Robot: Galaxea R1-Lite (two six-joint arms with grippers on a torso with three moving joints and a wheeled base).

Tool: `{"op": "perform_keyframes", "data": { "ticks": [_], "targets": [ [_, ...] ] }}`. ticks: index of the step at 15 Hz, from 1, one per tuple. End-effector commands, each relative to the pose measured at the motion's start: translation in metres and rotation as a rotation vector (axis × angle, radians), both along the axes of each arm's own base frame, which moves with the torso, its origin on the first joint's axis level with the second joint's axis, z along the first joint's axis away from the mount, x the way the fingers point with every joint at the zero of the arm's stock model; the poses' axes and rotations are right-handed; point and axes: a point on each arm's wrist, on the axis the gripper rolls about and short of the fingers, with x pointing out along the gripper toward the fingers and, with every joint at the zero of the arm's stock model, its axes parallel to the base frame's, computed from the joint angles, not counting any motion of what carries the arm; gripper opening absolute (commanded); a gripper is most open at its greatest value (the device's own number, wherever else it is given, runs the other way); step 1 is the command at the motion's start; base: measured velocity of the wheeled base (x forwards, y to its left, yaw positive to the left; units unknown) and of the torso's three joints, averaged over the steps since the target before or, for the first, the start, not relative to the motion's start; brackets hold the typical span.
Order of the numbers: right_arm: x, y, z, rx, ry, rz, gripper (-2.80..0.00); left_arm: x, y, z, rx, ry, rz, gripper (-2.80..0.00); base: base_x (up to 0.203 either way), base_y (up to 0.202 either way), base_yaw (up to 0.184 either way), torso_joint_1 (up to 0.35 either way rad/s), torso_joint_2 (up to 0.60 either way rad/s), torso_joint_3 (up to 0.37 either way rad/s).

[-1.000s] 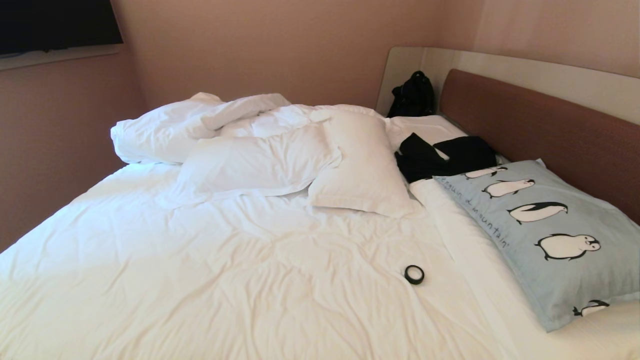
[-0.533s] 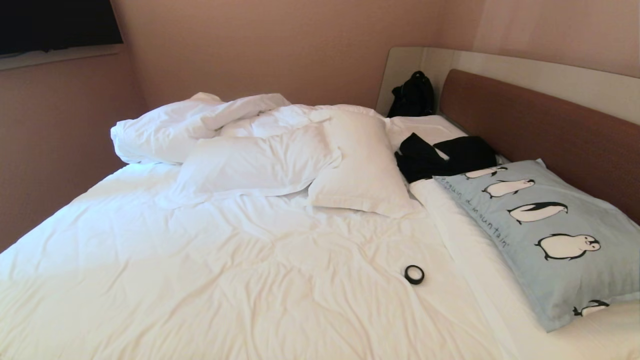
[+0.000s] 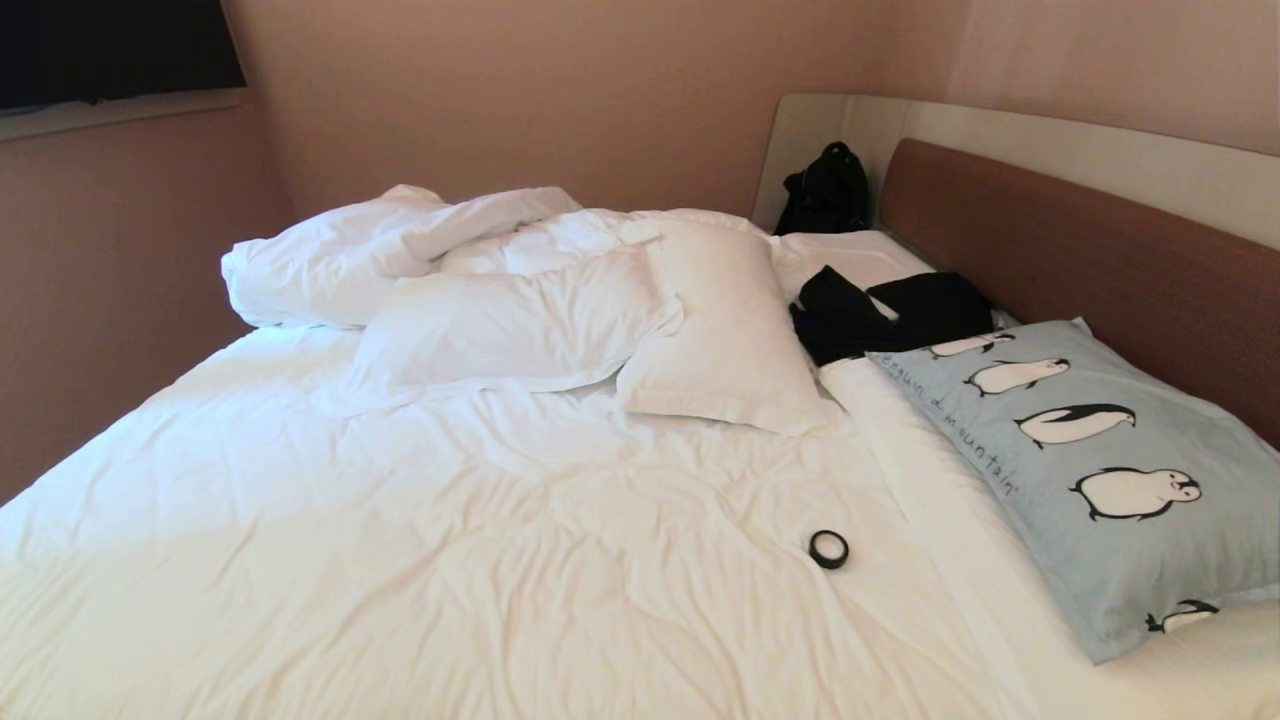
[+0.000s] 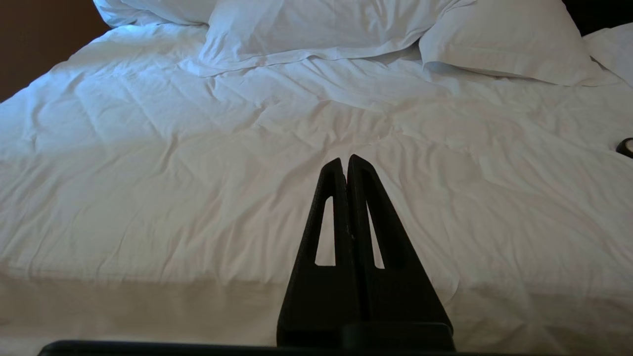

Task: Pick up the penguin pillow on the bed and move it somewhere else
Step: Pick up the pillow

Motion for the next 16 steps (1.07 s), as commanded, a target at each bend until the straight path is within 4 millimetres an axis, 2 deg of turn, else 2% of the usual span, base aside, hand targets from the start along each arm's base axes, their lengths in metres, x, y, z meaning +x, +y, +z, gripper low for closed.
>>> {"op": "perform_keyframes", "data": {
  "ticks": [1, 16],
  "targets": [
    [0.0001, 0.0, 0.0, 0.001, 0.001, 0.0, -2.8, 0.0001, 0.0, -0.0004, 0.0, 0.001, 0.0, -2.8, 0.0, 0.0, 0.0, 0.0, 0.0, 0.0],
    [0.0001, 0.0, -0.0002, -0.013, 0.003, 0.0, -2.8, 0.0001, 0.0, -0.0004, 0.0, 0.001, 0.0, -2.8, 0.0, 0.0, 0.0, 0.0, 0.0, 0.0]
  ]
}}
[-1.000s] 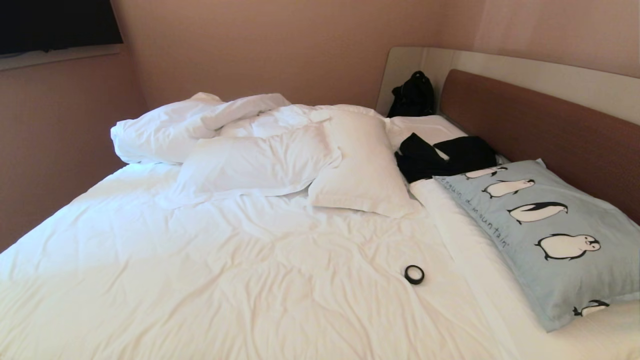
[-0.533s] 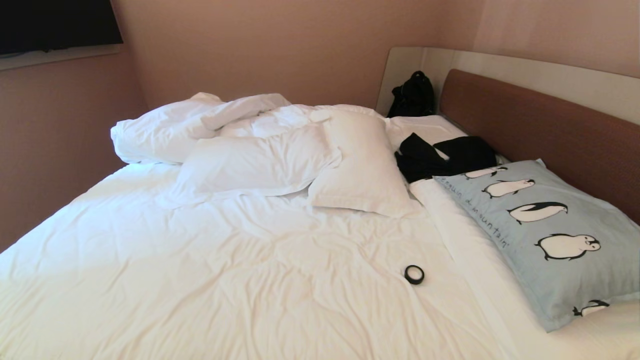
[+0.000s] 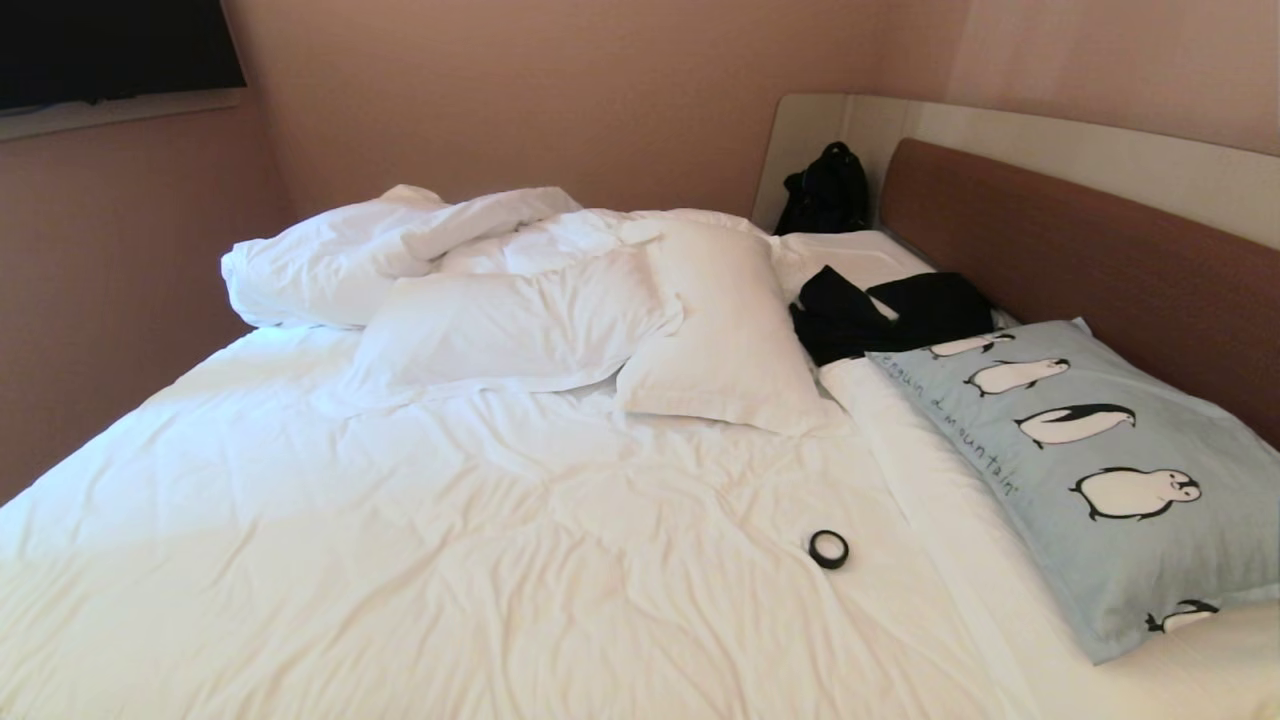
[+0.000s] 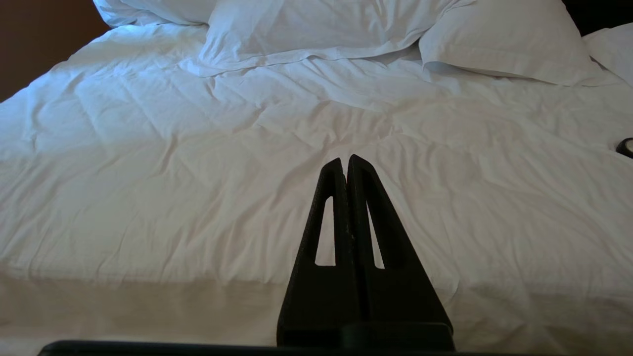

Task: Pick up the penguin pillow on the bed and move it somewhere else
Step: Pick up the pillow

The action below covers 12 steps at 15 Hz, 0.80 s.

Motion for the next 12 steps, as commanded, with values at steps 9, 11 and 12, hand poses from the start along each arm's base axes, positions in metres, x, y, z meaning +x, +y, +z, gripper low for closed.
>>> {"op": "perform_keyframes", "data": {
  "ticks": [9, 11, 12],
  "targets": [
    [-0.037, 0.001, 0.094, -0.073, -0.445, 0.044, -2.8, 0.0, 0.0, 0.0, 0.0, 0.001, 0.0, -2.8, 0.0, 0.0, 0.0, 0.0, 0.0, 0.0],
    [-0.043, 0.001, 0.123, -0.09, -0.469, 0.049, -2.8, 0.0, 0.0, 0.0, 0.0, 0.001, 0.0, -2.8, 0.0, 0.0, 0.0, 0.0, 0.0, 0.0],
    [-0.038, 0.001, 0.138, -0.092, -0.454, 0.049, -2.8, 0.0, 0.0, 0.0, 0.0, 0.001, 0.0, -2.8, 0.0, 0.0, 0.0, 0.0, 0.0, 0.0]
  ]
}}
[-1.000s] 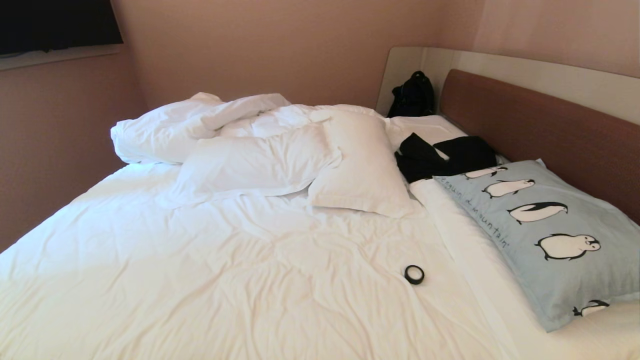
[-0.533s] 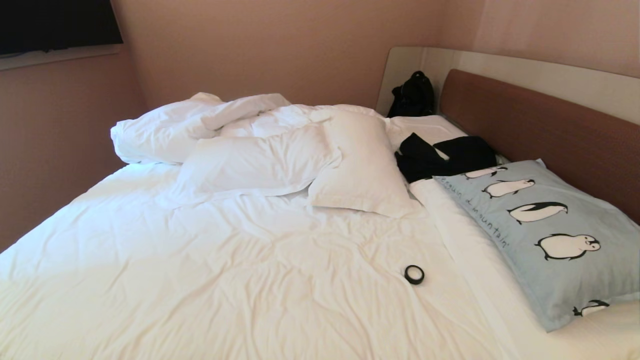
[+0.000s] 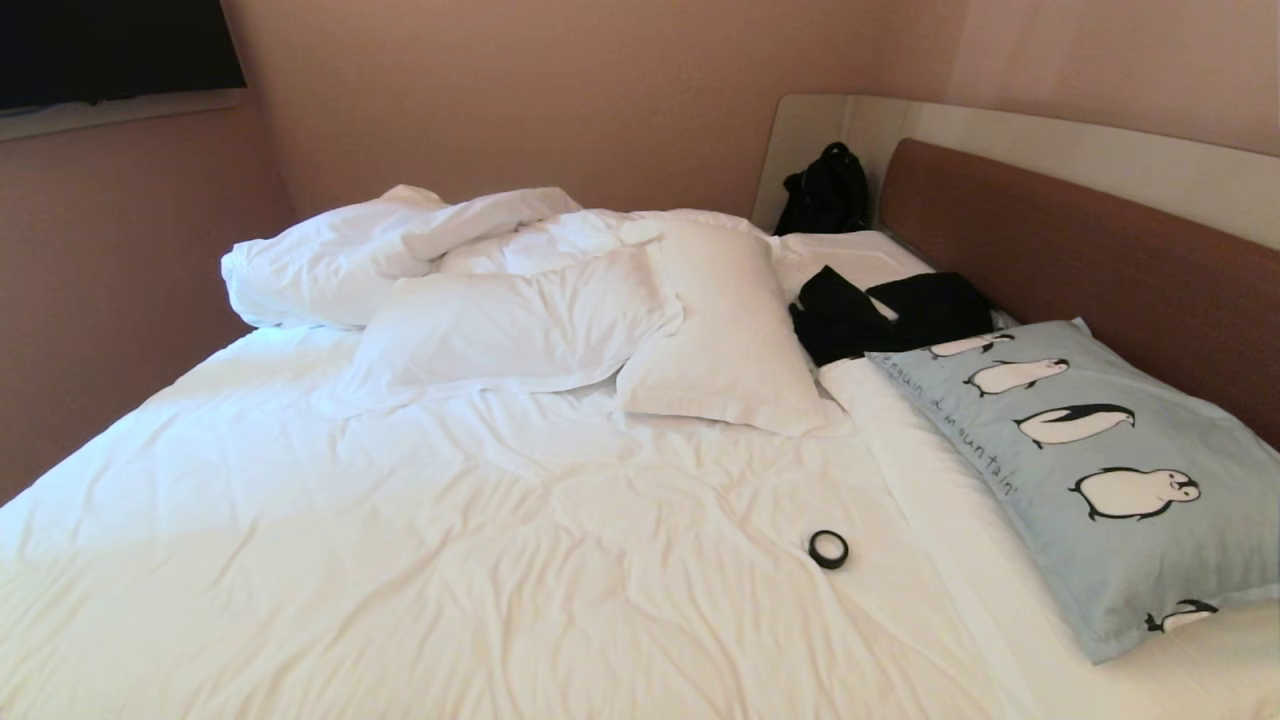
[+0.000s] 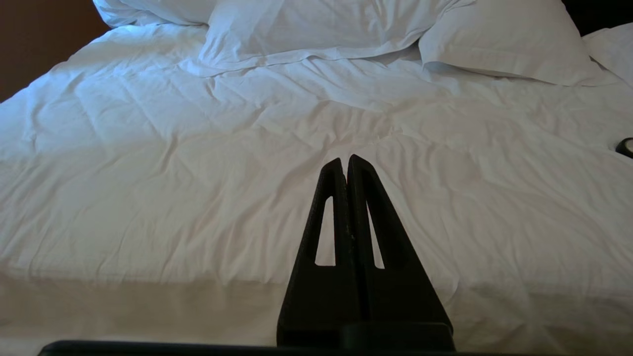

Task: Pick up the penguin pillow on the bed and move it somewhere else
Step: Pick up the pillow

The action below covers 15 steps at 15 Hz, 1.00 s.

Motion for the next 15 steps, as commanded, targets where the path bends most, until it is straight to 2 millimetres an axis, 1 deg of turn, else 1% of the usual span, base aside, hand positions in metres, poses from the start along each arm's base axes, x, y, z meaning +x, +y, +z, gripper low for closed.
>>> {"op": "perform_keyframes", "data": {
  "ticks": [1, 4, 6, 11, 13, 15],
  "targets": [
    [0.011, 0.0, 0.035, -0.008, 0.038, 0.001, -2.8, 0.0, 0.0, 0.0, 0.0, 0.001, 0.001, -2.8, 0.0, 0.0, 0.0, 0.0, 0.0, 0.0],
    [0.034, 0.0, 0.069, -0.007, 0.094, 0.004, -2.8, 0.0, 0.0, 0.0, 0.0, 0.001, 0.001, -2.8, 0.0, 0.0, 0.0, 0.0, 0.0, 0.0],
    [0.055, 0.0, 0.084, -0.007, 0.152, 0.005, -2.8, 0.0, 0.0, 0.0, 0.0, 0.001, 0.002, -2.8, 0.0, 0.0, 0.0, 0.0, 0.0, 0.0],
    [0.109, 0.001, 0.108, 0.008, 0.277, 0.008, -2.8, 0.0, 0.0, 0.0, 0.0, 0.001, 0.001, -2.8, 0.0, 0.0, 0.0, 0.0, 0.0, 0.0],
    [0.135, 0.001, 0.116, 0.016, 0.329, 0.006, -2.8, 0.0, 0.0, 0.0, 0.0, 0.001, 0.001, -2.8, 0.0, 0.0, 0.0, 0.0, 0.0, 0.0],
    [0.162, 0.0, 0.119, 0.027, 0.388, -0.001, -2.8, 0.0, 0.0, 0.0, 0.0, 0.001, 0.001, -2.8, 0.0, 0.0, 0.0, 0.0, 0.0, 0.0]
  ]
}}
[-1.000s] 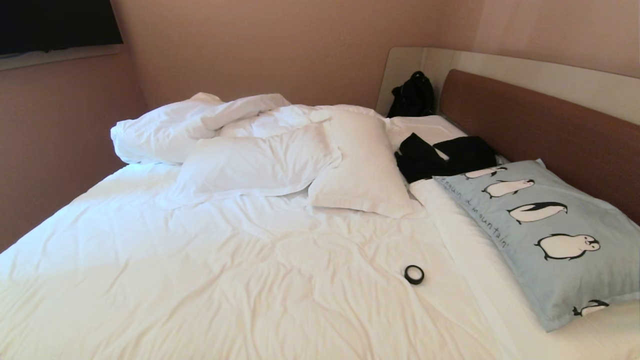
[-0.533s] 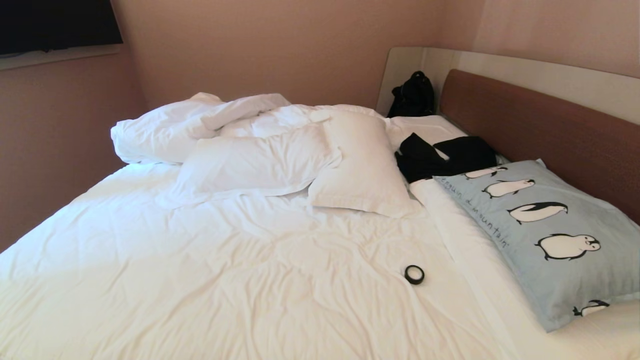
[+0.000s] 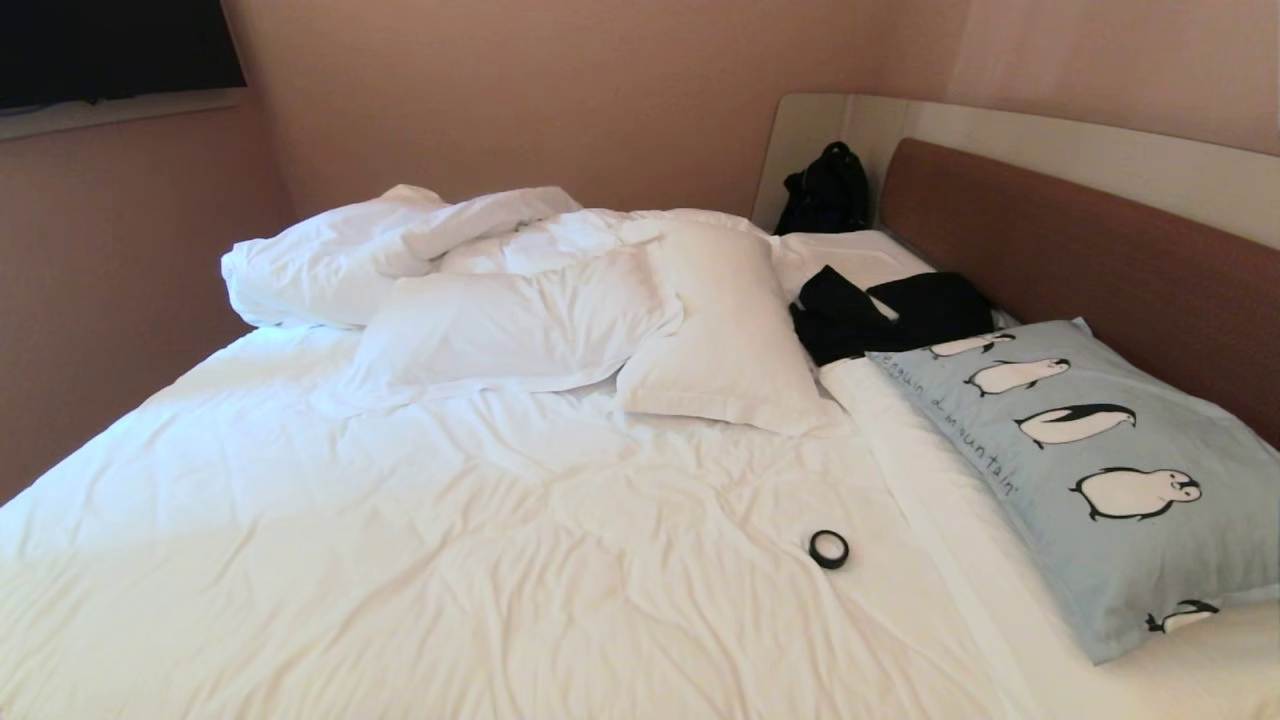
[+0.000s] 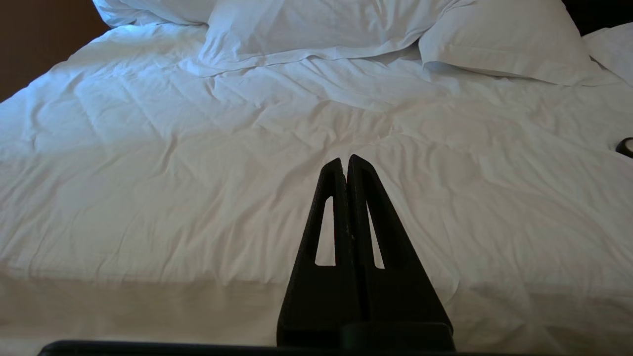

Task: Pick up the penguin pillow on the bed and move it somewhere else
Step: Pick up the pillow

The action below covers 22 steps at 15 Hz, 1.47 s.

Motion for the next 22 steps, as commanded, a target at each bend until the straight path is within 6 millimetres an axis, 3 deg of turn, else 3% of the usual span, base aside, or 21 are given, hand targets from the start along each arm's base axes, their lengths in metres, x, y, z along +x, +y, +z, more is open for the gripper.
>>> {"op": "perform_keyframes", "data": {
  "ticks": [1, 6, 12, 15, 22],
  "targets": [
    [0.052, -0.001, -0.001, 0.007, 0.124, -0.011, -2.8, 0.0, 0.0, 0.0, 0.0, 0.001, 0.001, -2.8, 0.0, 0.0, 0.0, 0.0, 0.0, 0.0],
    [0.117, -0.02, -0.006, 0.025, 0.189, -0.115, -2.8, 0.0, 0.0, 0.0, 0.0, 0.001, 0.002, -2.8, 0.0, 0.0, 0.0, 0.0, 0.0, 0.0],
    [0.163, -0.03, -0.009, 0.025, 0.175, -0.143, -2.8, 0.0, 0.0, 0.0, 0.0, 0.001, 0.001, -2.8, 0.0, 0.0, 0.0, 0.0, 0.0, 0.0],
    [0.196, -0.039, -0.014, 0.033, 0.21, -0.196, -2.8, 0.0, 0.0, 0.0, 0.0, 0.001, 0.001, -2.8, 0.0, 0.0, 0.0, 0.0, 0.0, 0.0],
    [0.287, -0.085, -0.064, 0.054, 0.25, -0.348, -2.8, 0.0, 0.0, 0.0, 0.0, 0.001, 0.001, -2.8, 0.0, 0.0, 0.0, 0.0, 0.0, 0.0]
  ]
}}
